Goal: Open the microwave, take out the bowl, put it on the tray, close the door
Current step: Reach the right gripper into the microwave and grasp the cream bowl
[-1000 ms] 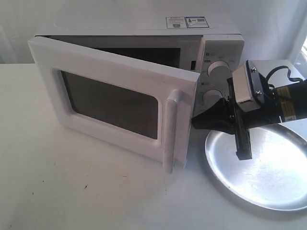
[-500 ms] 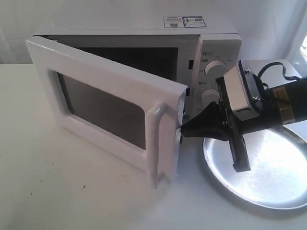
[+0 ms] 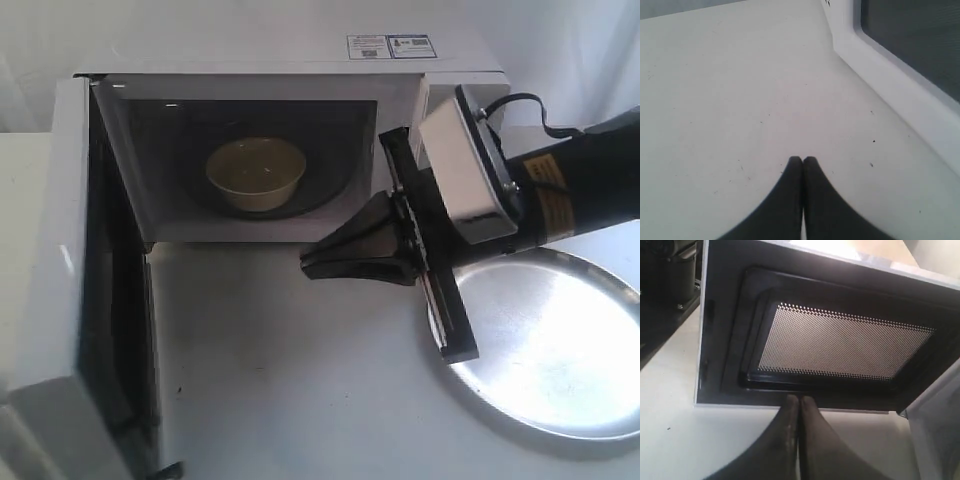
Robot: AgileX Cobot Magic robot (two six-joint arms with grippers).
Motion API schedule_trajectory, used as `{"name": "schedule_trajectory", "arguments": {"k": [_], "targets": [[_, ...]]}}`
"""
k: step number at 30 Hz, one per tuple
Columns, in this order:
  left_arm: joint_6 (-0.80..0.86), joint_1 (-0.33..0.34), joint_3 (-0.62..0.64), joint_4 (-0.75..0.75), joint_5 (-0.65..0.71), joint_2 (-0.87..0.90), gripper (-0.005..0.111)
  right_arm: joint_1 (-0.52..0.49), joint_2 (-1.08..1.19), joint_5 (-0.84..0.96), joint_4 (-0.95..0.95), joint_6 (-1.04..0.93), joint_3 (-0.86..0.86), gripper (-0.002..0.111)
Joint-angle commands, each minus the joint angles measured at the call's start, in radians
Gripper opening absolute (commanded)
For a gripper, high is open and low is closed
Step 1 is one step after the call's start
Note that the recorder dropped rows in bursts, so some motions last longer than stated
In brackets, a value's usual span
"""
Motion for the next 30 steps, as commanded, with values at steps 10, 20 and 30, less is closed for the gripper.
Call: {"name": "schedule_trajectory", "arguments": {"k": [10,20,30], "targets": [[-0.003,-0.004,-0.002,-0.006,-0.001,-0.002,0.000,0.151,0.216,0.262,0.983,-0.734,-0.012,0.000],[-0.003,-0.004,-0.002,-0.006,-0.001,-0.002,0.000,0.249,0.489,0.329,1.291,-0.970,-0.206,0.010],[-0.003,-0.004,-0.002,-0.006,-0.001,-0.002,0.000,0.303,0.741,0.557,1.306,-0.919,-0.549,0.074]]}}
